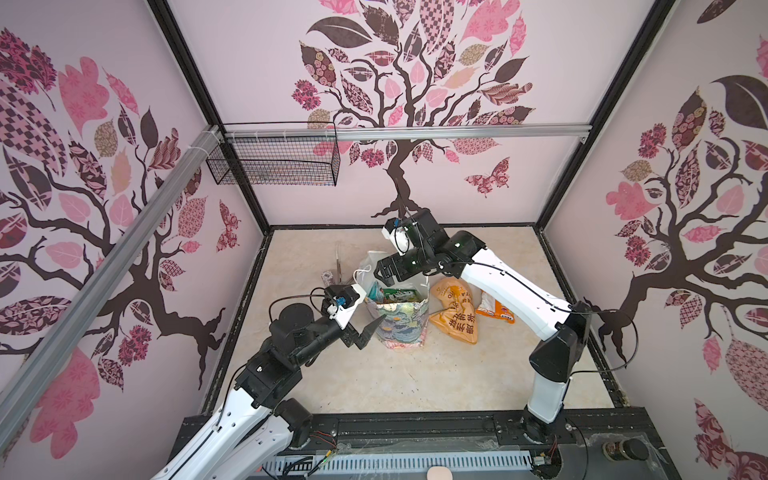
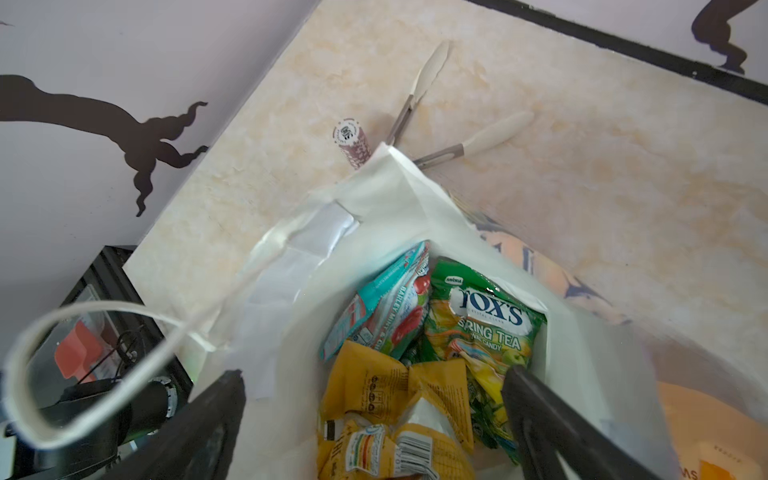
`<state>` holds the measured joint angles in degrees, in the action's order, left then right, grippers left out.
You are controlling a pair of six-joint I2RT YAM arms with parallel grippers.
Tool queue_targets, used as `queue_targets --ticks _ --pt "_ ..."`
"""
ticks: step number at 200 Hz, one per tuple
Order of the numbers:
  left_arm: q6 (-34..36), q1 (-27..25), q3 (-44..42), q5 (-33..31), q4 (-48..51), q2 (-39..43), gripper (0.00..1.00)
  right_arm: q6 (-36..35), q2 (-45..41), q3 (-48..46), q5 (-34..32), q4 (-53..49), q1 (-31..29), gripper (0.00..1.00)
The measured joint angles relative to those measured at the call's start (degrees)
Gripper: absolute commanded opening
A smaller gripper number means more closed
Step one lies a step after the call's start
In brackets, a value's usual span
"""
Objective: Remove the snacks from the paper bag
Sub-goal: 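Raise the right gripper and swing it back over the bag opening, then lower the right gripper into the bag toward the green Fox's candy packet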
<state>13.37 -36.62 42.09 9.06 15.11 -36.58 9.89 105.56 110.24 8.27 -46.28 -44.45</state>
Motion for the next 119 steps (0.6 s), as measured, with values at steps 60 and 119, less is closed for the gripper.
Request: queue_targets --ticks 60,119 --pt "0.0 0.0 0.0 0.0 0.0 0.0 0.98 -0.3 1.7 -0.9 -1.1 -0.2 -0.9 1.00" --pt "0.0 0.0 0.0 -0.2 0.0 0.0 0.98 -1.7 6.5 -2.2 -6.1 -1.3 -1.6 1.00"
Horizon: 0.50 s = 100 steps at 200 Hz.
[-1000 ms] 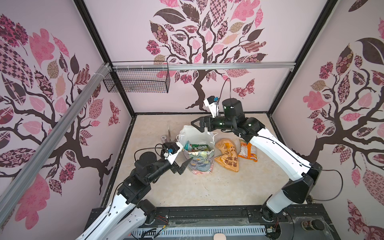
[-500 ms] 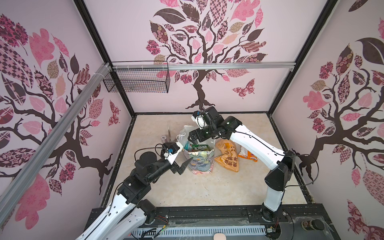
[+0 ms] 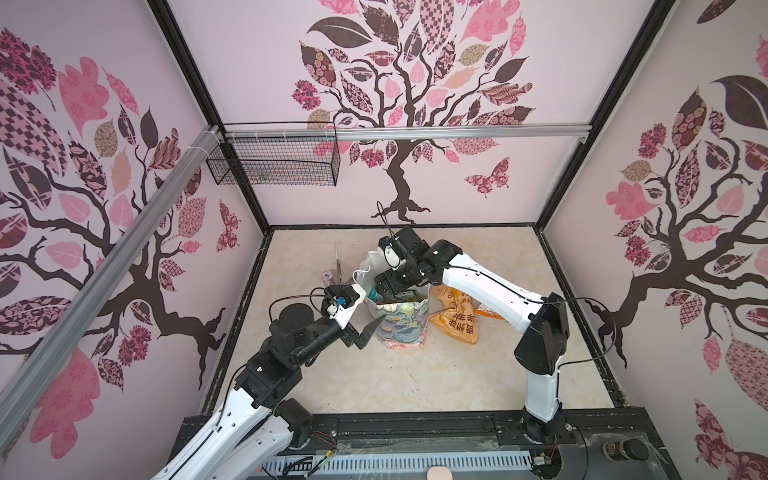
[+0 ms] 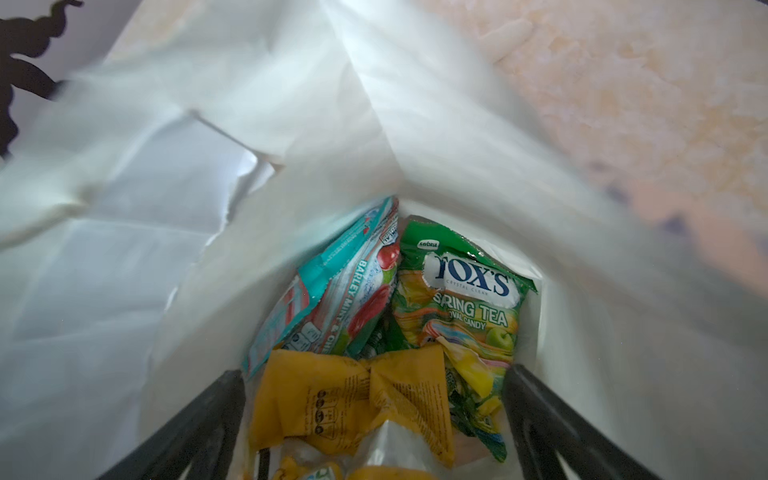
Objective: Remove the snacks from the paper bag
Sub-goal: 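Lower the right gripper into the bag toward the green Fox's candy packet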
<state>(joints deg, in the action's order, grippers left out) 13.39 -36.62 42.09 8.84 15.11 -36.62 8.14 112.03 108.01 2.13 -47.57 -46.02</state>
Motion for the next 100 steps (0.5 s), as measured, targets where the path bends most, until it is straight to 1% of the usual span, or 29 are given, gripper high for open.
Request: queue_targets --ticks 31,100 --pt "0.0 0.0 0.0 0.0 0.0 0.0 0.98 -0.6 1.7 -2.0 -1.9 0.1 -0.1 0.99" --pt "0.0 0.0 0.0 -0.2 0.0 0.0 0.98 -1.1 6.4 -2.3 -6.9 -0.6 -1.4 1.00"
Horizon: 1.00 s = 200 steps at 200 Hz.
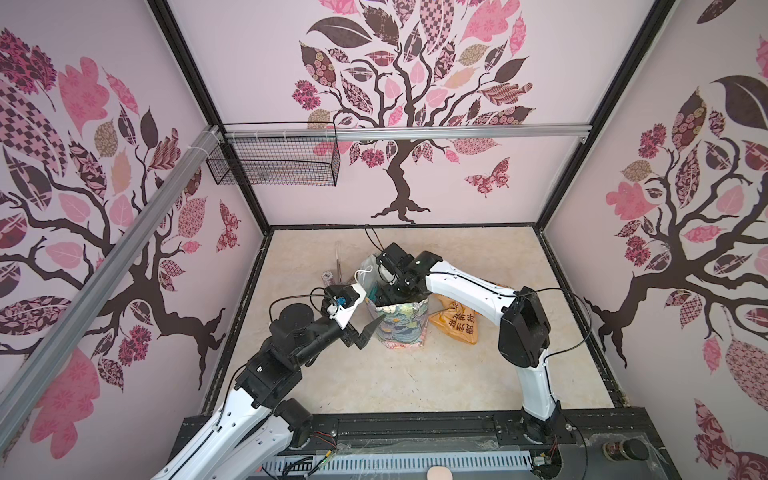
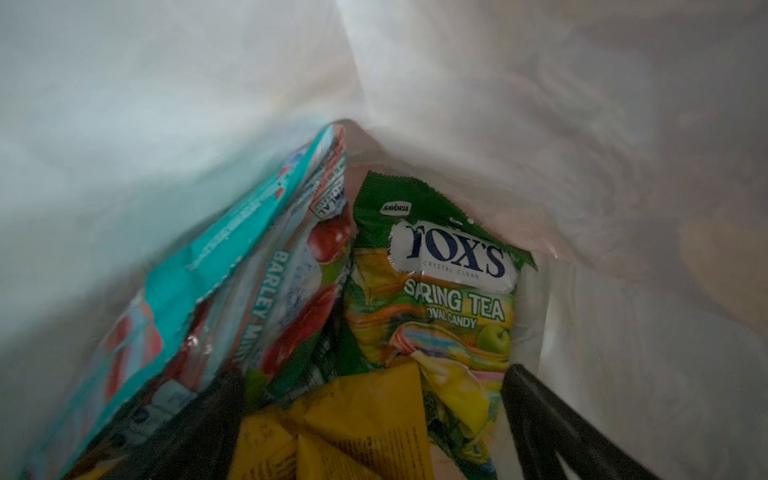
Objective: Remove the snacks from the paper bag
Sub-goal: 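Lower the right gripper into the bag toward the green Fox's candy packet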
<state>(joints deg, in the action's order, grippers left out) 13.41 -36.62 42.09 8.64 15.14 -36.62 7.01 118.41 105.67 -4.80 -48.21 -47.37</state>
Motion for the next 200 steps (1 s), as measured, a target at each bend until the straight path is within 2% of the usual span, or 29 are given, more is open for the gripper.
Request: queue_targets --ticks 142,162,190,200 --pt "0.0 0.0 0.0 0.0 0.0 -0.6 0.98 -0.7 3.9 -5.1 -2.9 7.1 -0.5 0.98" --pt "0.0 0.0 0.0 0.0 0.0 -0.6 0.98 -0.7 4.0 -5.7 -2.7 8.0 -0.5 0.88" --pt "0.0 0.0 0.0 0.0 0.0 -0.6 0.98 -0.8 4.0 -6.7 -2.3 9.4 -0.6 0.67" --pt "0.0 0.0 0.0 0.0 0.0 -0.6 0.98 -0.7 3.9 -7.1 -2.5 9.8 -0.6 0.57"
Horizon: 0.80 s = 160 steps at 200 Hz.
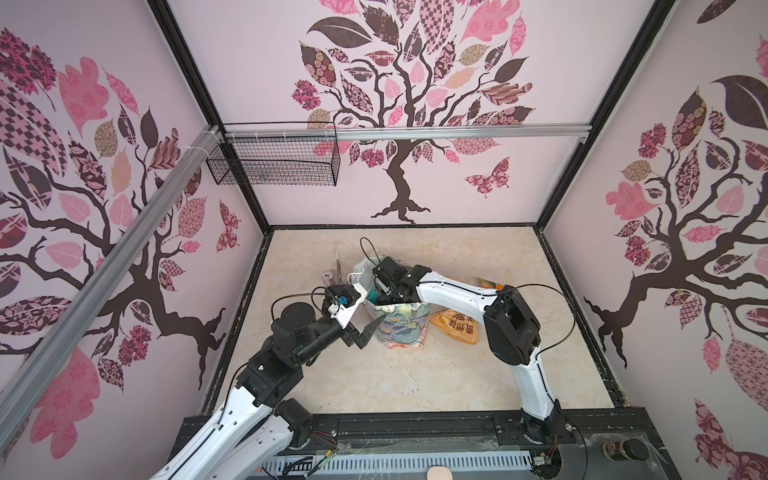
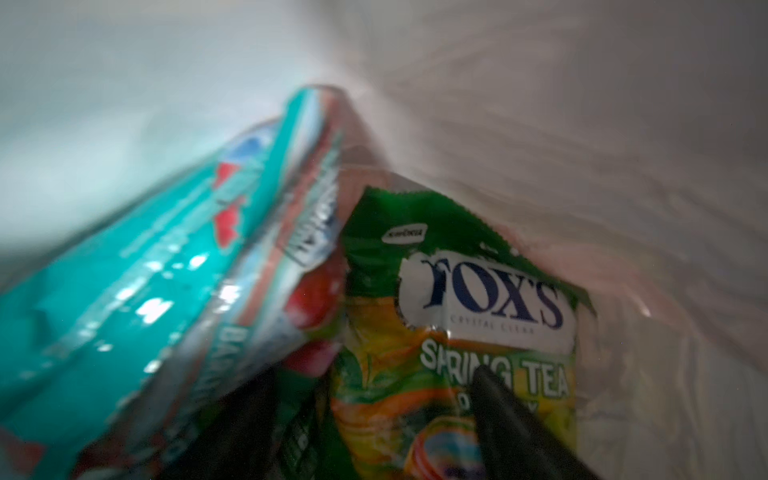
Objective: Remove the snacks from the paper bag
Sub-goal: 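Lower the right gripper into the bag toward the green Fox's candy packet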
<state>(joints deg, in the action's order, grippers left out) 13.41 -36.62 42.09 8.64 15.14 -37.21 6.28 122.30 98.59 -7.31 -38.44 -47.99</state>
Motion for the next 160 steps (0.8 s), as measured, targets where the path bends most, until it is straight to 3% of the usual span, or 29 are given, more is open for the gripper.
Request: queue_targets --ticks 33,67,91,160 --pt "0.0 0.0 0.0 0.0 0.0 0.0 0.98 0.0 -0.2 -0.8 0.2 1.4 -0.2 0.22" --pt "0.0 0.0 0.0 0.0 0.0 0.2 0.98 0.1 -1.2 -1.6 0.1 1.8 -0.2 0.07" --pt "0.0 0.0 0.0 0.0 0.0 0.3 0.98 0.5 -2.1 -2.1 0.3 1.5 -0.2 0.01" --pt "0.0 0.0 0.0 0.0 0.0 0.3 0.98 1.1 -4.1 -2.9 1.7 0.0 -0.2 0.00"
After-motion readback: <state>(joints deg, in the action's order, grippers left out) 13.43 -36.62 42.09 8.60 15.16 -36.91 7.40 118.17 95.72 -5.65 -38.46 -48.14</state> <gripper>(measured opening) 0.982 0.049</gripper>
